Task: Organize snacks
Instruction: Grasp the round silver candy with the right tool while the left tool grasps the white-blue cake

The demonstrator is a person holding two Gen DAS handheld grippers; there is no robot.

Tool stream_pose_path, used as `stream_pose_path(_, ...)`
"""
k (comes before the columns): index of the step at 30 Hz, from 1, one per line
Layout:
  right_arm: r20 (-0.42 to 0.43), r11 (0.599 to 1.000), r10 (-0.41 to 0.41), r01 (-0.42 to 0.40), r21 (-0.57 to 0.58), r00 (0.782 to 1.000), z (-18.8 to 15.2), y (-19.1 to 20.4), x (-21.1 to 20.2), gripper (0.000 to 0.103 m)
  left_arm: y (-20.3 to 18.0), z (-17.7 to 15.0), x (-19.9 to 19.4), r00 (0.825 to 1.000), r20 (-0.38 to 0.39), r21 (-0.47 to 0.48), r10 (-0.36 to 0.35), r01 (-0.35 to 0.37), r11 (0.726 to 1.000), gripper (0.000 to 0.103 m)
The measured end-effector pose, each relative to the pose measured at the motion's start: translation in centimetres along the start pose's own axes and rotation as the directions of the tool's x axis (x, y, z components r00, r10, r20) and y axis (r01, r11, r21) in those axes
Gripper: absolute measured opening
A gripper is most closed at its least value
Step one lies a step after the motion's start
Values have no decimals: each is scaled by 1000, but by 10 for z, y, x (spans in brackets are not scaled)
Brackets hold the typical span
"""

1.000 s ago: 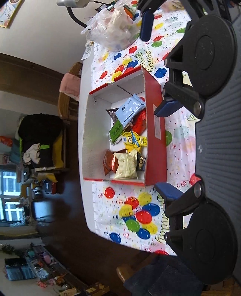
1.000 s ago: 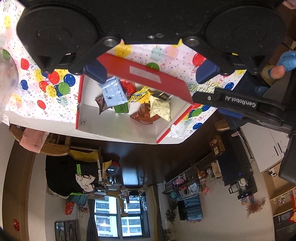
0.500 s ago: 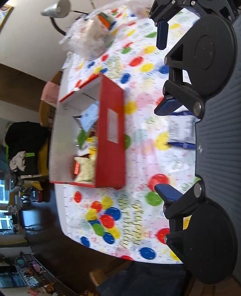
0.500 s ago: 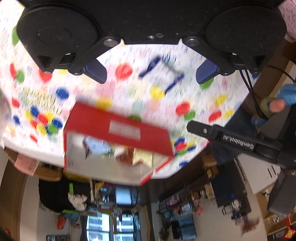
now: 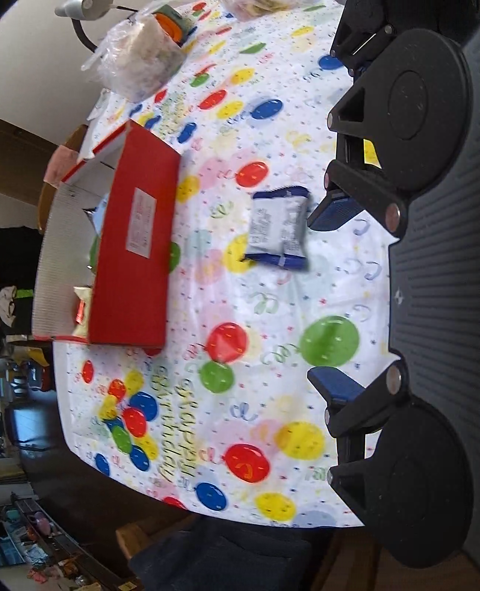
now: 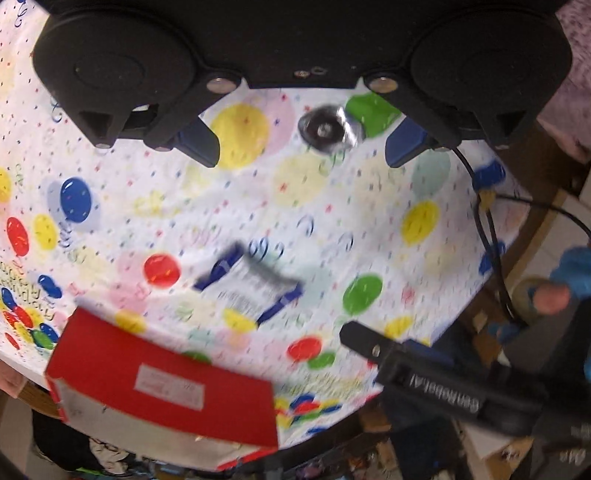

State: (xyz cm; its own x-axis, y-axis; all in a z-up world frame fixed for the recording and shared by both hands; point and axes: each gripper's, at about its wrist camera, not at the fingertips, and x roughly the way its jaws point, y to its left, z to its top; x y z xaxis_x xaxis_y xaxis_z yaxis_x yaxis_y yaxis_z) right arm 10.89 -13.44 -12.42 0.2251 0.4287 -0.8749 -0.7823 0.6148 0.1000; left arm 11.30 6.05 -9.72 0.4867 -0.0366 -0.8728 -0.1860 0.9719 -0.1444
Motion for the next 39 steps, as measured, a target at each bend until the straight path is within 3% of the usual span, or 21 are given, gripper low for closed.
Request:
stream_pose_path(6,-34,991,-12,8,-132,999,-11,25,11,86,5,-18,1,1000,-14,-24,0,0,1000,80)
stream_pose_path(11,-33,978,-44,36,-206,998,-13,36,19,72,9,-25,3,1000,-24,-38,3,-4,999,80)
stream_pose_path(17,-50,986,-37,29,-166,998,-11,25,25,51,11,-26,4,1000,-27,-44,3,-4,999,80)
stream_pose_path(21,-39,985,-42,35,-170,998,-13,25,24,49,9,-25,7,999,-35,-38,3,-5,999,80)
stream_pose_path(25,-29,984,-36,30,-177,999,-12,25,23,37,1,-21,9,999,-39,-9,-7,7,1000,80)
stream_pose_path(32,-16,993,14,-16,-115,1000,-11,12,20,32,-17,-8,14,996,-79,81,-34,40,996,80)
stream_pose_path(39,36,1000,12,-12,1,999,-7,-17,11,31,-44,20,32,994,-109,152,-32,49,987,80)
